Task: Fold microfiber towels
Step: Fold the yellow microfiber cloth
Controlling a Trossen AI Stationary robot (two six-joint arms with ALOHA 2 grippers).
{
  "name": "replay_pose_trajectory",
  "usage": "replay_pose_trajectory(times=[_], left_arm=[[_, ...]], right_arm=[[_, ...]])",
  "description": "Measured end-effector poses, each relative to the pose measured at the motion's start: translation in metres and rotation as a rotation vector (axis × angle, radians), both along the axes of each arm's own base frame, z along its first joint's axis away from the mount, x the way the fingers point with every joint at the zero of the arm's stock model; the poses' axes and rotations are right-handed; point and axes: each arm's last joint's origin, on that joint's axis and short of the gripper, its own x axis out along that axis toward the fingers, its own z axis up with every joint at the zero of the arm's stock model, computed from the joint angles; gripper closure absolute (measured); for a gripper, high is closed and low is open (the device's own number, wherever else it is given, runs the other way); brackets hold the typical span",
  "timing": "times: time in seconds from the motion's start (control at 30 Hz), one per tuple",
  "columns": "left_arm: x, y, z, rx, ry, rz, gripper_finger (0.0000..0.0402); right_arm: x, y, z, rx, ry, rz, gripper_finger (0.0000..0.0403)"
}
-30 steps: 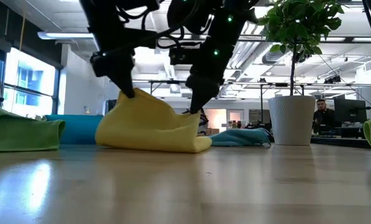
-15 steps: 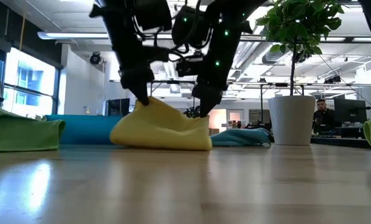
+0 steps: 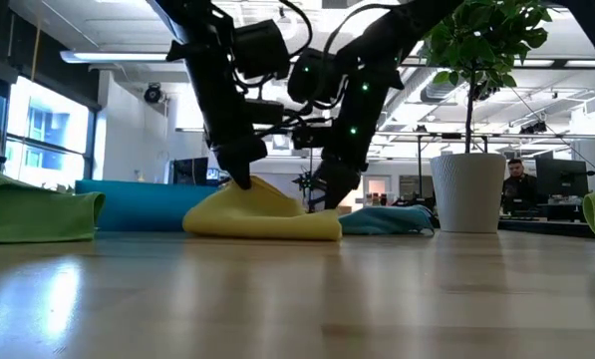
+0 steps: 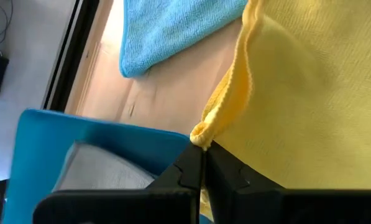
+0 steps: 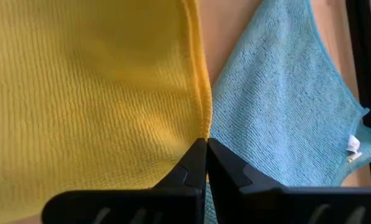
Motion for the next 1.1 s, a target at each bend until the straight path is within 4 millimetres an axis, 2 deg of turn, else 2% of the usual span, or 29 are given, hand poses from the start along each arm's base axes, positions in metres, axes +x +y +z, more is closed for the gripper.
replay_pose_trajectory(times=[0.17, 0.27, 0.5, 0.63, 0.83, 1.1], left_arm=[[-0.001, 0.004, -0.001, 0.010, 0.001, 0.016, 0.0397], [0.000, 0.007, -0.001, 0.011, -0.010, 0.024, 0.0385], [-0.002, 0.012, -0.004, -0.050, -0.020, 0.021, 0.0307], [-0.005, 0.015, -0.007, -0.071, -0.018, 0.055, 0.0258], [-0.007, 0.014, -0.007, -0.095, -0.050, 0.146, 0.0218], [-0.003, -0.004, 0.001, -0.171, -0.115, 0.119, 0.0217]], right_arm=[[-0.003, -0.008, -0.001, 0.002, 0.027, 0.006, 0.0400], [-0.003, -0.011, -0.001, -0.010, 0.044, 0.050, 0.0378], [-0.003, -0.010, -0.001, -0.001, 0.042, 0.062, 0.0291], [-0.003, -0.010, 0.000, 0.002, 0.034, 0.049, 0.0262], [-0.007, -0.009, 0.017, -0.005, -0.002, 0.045, 0.0260], [-0.014, -0.006, 0.044, 0.059, -0.107, -0.008, 0.0263]])
